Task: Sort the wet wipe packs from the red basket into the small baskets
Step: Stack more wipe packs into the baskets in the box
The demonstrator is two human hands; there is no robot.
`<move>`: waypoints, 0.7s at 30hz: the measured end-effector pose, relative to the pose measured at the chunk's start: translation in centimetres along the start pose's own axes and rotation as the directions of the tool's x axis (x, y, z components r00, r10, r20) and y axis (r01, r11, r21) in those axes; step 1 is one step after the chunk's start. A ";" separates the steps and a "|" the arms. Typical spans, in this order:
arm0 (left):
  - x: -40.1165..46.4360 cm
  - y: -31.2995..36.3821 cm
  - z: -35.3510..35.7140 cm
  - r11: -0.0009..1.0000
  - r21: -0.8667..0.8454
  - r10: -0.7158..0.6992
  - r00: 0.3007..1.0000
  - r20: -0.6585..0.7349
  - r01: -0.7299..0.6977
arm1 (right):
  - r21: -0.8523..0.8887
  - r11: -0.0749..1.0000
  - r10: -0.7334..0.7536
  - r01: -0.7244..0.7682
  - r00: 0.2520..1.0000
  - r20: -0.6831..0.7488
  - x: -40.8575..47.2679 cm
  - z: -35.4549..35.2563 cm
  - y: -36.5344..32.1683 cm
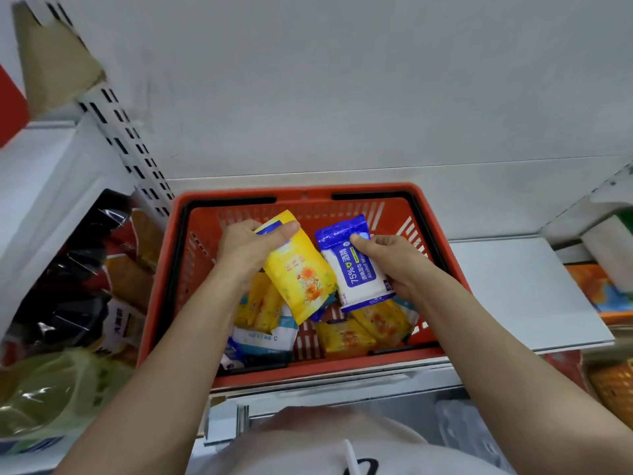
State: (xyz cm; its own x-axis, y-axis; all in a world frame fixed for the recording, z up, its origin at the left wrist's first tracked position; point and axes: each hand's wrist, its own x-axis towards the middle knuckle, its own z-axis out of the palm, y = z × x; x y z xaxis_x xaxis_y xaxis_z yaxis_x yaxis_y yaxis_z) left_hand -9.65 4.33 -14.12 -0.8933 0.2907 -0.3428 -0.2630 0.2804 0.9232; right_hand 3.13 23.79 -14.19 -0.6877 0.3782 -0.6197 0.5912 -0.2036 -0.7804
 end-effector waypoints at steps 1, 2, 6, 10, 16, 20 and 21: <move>0.0 0.1 -0.2 0.999 -0.042 -0.003 1.000 -0.009 0.003 | 0.031 0.999 -0.013 0.013 1.000 0.008 -0.2 0.0 0.0; -0.1 0.3 -0.4 0.996 -0.088 -0.011 1.000 -0.016 0.010 | 0.073 0.997 -0.028 0.028 1.000 0.006 -0.5 0.0 0.0; -0.5 0.6 -1.0 0.970 -0.240 -0.039 0.999 -0.020 0.033 | 0.248 0.962 -0.089 0.110 0.991 -0.095 -2.2 -0.3 -0.5; -1.4 0.6 0.0 0.937 -0.345 -0.025 0.997 0.076 0.050 | 0.332 0.917 -0.142 0.221 0.959 -0.246 -4.6 -0.7 -0.9; -3.8 0.9 3.2 0.918 -0.383 0.002 0.964 0.266 0.104 | 0.301 0.875 -0.232 0.378 0.875 -0.424 -9.0 -1.8 1.0; -7.4 1.3 5.5 0.932 -0.356 0.062 0.939 0.338 0.067 | 0.318 0.837 -0.260 0.445 0.835 -0.485 -12.4 -4.2 3.3; -8.5 1.5 6.3 0.933 -0.356 0.074 0.934 0.350 0.059 | 0.332 0.826 -0.258 0.456 0.829 -0.497 -13.3 -5.0 4.0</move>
State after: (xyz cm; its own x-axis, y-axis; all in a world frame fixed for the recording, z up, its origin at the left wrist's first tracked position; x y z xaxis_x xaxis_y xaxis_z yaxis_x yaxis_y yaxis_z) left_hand -0.16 8.02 -10.93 -0.7263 0.6123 -0.3123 -0.4275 -0.0467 0.9028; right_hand 16.74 22.41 -8.60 -0.5133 0.8145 -0.2704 0.0350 -0.2950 -0.9549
